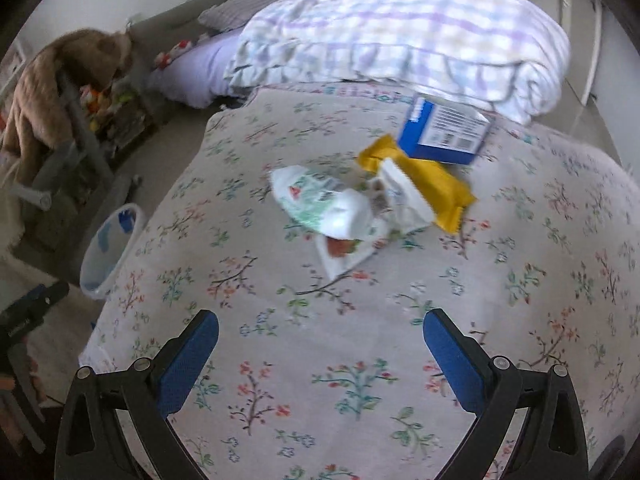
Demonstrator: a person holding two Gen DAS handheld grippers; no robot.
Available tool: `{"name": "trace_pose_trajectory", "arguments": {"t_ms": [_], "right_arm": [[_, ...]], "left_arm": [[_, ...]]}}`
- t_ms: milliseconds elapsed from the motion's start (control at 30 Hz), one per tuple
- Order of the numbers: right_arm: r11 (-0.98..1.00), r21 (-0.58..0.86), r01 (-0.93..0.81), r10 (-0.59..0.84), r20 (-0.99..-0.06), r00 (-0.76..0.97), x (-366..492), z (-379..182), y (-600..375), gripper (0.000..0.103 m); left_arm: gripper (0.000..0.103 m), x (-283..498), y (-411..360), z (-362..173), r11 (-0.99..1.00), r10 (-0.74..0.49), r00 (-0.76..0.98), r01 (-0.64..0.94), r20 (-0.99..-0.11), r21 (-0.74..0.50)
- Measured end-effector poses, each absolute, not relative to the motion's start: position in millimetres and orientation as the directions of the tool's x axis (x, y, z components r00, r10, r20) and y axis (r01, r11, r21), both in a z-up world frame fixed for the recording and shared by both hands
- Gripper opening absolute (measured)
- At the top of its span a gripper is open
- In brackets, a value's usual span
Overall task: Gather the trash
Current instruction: 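Move both open grippers back over the trash pile on the bed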
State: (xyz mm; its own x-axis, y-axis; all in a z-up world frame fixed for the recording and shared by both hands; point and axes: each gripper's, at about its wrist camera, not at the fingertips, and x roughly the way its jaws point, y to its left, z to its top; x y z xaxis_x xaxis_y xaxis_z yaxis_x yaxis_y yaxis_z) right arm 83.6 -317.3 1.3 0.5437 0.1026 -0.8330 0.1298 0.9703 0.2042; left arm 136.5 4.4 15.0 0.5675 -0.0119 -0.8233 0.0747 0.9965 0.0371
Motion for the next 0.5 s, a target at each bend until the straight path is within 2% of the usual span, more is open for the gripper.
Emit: {"name": "trace_pose_trajectory", "arguments": {"t_ms": [167,367,500], "right_arm": [[0.972,0.156,0.175,0.039,-0.845,0.533,76,-1,-346,0.103],[0.949,0.177,0.259,0.02,-0.858,0.513,74,-6,-387,0.103],[0.936,0.177,0.305,0.008,-0.876,0.482,75,-8,-407,0.103]], "left_arm": [[0.102,146,-36,16,0.99,-0.04,0.548,0.134,-0.836,0.04],[0.102,160,-99,5,0.974,-0.056,0.49,0.218,-0.87,0.06],[0.102,175,-133,-3,0.971,-0.104,0.426,0.239,-0.898,0.001]]}}
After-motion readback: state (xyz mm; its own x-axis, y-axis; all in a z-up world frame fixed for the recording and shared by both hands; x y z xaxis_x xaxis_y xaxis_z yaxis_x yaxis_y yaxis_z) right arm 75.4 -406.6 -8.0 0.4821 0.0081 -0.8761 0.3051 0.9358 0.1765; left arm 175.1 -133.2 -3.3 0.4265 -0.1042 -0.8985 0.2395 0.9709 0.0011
